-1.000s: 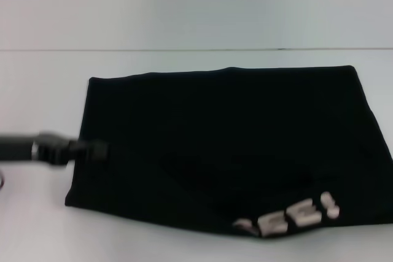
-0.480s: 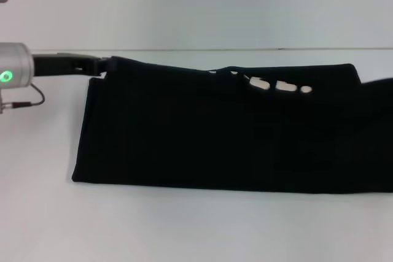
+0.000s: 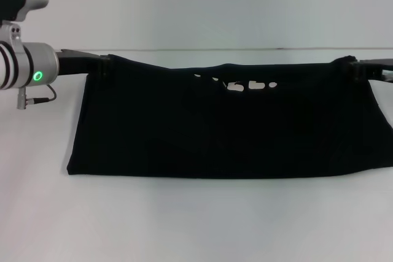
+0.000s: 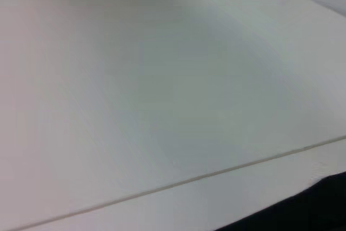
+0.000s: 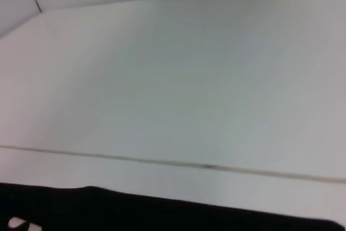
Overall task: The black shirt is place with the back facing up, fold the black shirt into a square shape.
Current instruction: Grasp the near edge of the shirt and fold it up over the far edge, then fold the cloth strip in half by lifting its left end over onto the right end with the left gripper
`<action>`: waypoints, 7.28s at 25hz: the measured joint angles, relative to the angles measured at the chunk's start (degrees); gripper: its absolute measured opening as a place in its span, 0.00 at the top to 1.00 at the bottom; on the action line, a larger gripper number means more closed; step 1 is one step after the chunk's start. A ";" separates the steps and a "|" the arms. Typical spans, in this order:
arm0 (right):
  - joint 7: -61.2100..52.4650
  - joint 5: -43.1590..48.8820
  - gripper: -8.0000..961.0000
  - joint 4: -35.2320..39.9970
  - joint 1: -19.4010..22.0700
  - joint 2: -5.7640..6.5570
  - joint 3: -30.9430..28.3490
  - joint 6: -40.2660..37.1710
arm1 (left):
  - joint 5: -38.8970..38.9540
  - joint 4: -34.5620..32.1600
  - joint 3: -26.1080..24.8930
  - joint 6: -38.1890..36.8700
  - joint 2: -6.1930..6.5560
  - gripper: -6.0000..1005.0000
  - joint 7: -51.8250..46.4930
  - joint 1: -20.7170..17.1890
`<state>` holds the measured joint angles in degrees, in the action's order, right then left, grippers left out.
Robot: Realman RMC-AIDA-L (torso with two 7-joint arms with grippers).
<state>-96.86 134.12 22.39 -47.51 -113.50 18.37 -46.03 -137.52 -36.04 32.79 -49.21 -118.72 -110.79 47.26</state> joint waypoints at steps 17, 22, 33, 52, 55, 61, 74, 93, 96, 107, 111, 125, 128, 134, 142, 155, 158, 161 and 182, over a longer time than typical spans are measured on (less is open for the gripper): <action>0.15 -0.09 0.92 0.48 -4.93 -0.38 2.51 7.48 | 0.07 -2.59 -0.19 5.38 0.25 0.90 -0.23 -0.46; 0.17 -0.09 0.91 -0.02 -5.54 -0.34 2.89 9.07 | 0.07 -2.63 -0.07 6.83 0.17 0.89 -0.30 -0.49; 0.18 -0.09 0.90 -0.74 -5.77 -0.57 3.58 11.95 | 0.07 -2.29 0.17 10.20 -0.21 0.88 -0.24 -0.40; 0.77 -0.03 0.87 -1.69 -6.37 -1.05 4.81 13.62 | 0.28 0.75 2.90 12.73 -0.56 0.87 0.39 0.95; 0.81 0.00 0.87 -1.83 -6.43 -1.28 6.47 14.00 | 0.12 1.28 3.38 15.55 -1.05 0.86 0.11 1.24; 0.31 -0.06 0.76 -1.24 -5.91 -1.45 8.41 17.22 | 1.45 3.56 2.80 27.57 -2.63 0.86 -0.95 1.27; -10.05 -0.08 0.39 5.28 -0.76 1.23 7.74 3.96 | 1.65 -1.44 2.62 18.93 -1.99 0.31 -13.89 -2.78; -18.65 -6.57 0.35 13.33 13.00 5.91 7.11 -31.12 | 5.16 -11.89 -2.54 -25.85 0.95 0.15 -15.09 -11.06; -19.03 -6.36 0.35 13.38 13.52 6.25 7.13 -31.70 | 5.13 -12.08 -2.64 -26.58 0.82 0.15 -15.10 -12.35; -20.15 -6.24 0.35 12.76 12.77 6.76 7.62 -33.04 | 1.00 -12.88 -4.88 -33.29 0.78 0.15 -18.23 -13.37; -20.26 -6.40 0.35 12.58 11.80 6.01 7.64 -34.08 | -1.17 -12.75 -5.49 -37.24 1.16 0.15 -23.73 -12.99; -19.43 -6.61 0.35 12.47 6.00 3.71 8.05 -31.52 | -1.96 -4.28 -12.39 -36.69 2.65 0.15 -44.95 -11.97; -19.04 -6.59 0.35 12.40 5.00 3.14 8.39 -29.92 | -1.96 -2.27 -12.96 -34.14 2.70 0.15 -49.71 -12.28; -18.94 -6.60 0.35 12.32 3.99 2.38 9.76 -27.64 | -1.96 -0.39 -13.08 -29.50 2.72 0.16 -55.76 -12.25; -18.93 -6.70 0.35 12.31 3.69 1.45 9.39 -26.27 | -3.19 -0.38 -14.94 -25.54 3.44 0.16 -59.01 -11.85; -19.25 -7.47 0.35 12.33 3.65 1.36 9.44 -25.77 | -5.00 -0.03 -15.39 -24.44 3.21 0.16 -59.21 -12.22; -19.29 -7.47 0.35 12.33 3.65 1.35 9.45 -25.77 | -4.93 0.42 -15.39 -23.97 3.16 0.16 -58.99 -12.29; -19.31 -7.48 0.35 12.33 3.62 1.35 9.41 -25.78 | -4.89 0.82 -15.21 -23.41 3.15 0.16 -58.81 -12.28; -19.49 -7.47 0.35 12.33 3.66 1.36 9.22 -25.78 | -4.58 2.21 -14.92 -19.22 3.04 0.16 -57.91 -11.87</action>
<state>-116.35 126.65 34.72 -43.85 -112.15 27.59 -71.81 -142.11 -33.83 17.86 -68.43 -115.68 -168.70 35.39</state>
